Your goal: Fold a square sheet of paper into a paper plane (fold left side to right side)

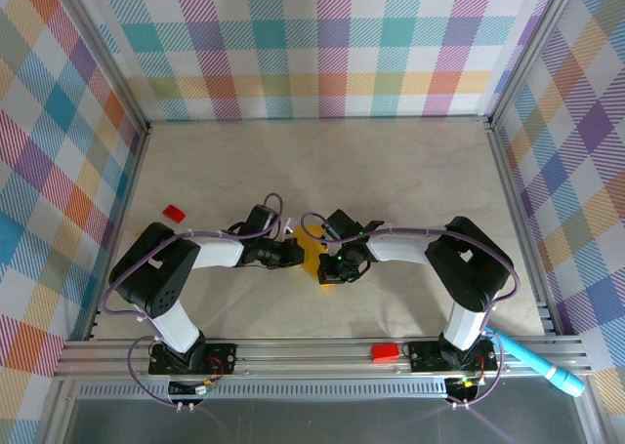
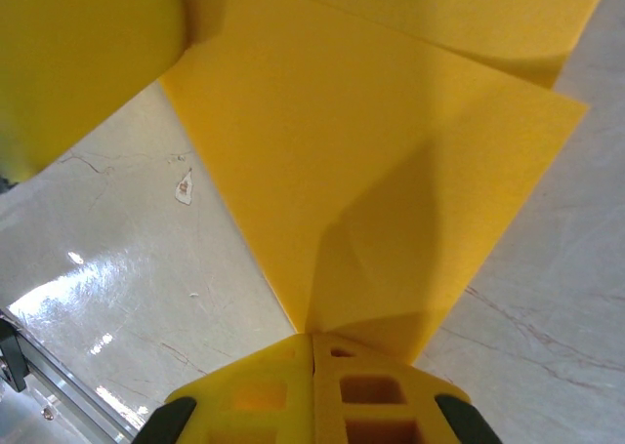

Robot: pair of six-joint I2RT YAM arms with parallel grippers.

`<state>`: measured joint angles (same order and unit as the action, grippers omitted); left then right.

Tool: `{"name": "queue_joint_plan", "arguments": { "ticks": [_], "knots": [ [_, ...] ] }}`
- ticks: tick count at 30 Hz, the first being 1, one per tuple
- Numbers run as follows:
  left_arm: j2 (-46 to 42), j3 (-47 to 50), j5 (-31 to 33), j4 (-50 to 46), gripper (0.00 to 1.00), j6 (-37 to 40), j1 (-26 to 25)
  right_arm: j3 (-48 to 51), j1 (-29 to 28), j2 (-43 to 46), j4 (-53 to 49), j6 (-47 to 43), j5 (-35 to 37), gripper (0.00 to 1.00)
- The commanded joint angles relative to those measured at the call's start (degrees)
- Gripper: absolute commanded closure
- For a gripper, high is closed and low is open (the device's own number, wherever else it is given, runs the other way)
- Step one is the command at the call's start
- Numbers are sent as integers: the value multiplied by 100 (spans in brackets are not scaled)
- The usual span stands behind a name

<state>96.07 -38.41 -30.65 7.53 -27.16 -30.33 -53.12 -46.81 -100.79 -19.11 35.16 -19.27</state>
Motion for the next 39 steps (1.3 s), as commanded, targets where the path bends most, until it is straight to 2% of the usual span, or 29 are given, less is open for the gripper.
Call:
{"name": "queue_joint_plan", "arguments": {
  "ticks": [1,10,18,31,39],
  "knots": [
    [101,5,310,-416,100,123,-26,-8,48,-110,-498,-36,313,100],
    [54,150,290,-463,100,46,-26,-385,128,165,-172,130,-268,100],
    [93,150,240,-397,100,-27,-26,-609,137,-238,261,227,-566,100],
    [132,212,191,-241,100,-174,-26,-774,137,-770,528,255,-546,100],
    [160,228,218,-250,100,-168,-28,-635,130,-731,226,214,-455,100]
  ]
}}
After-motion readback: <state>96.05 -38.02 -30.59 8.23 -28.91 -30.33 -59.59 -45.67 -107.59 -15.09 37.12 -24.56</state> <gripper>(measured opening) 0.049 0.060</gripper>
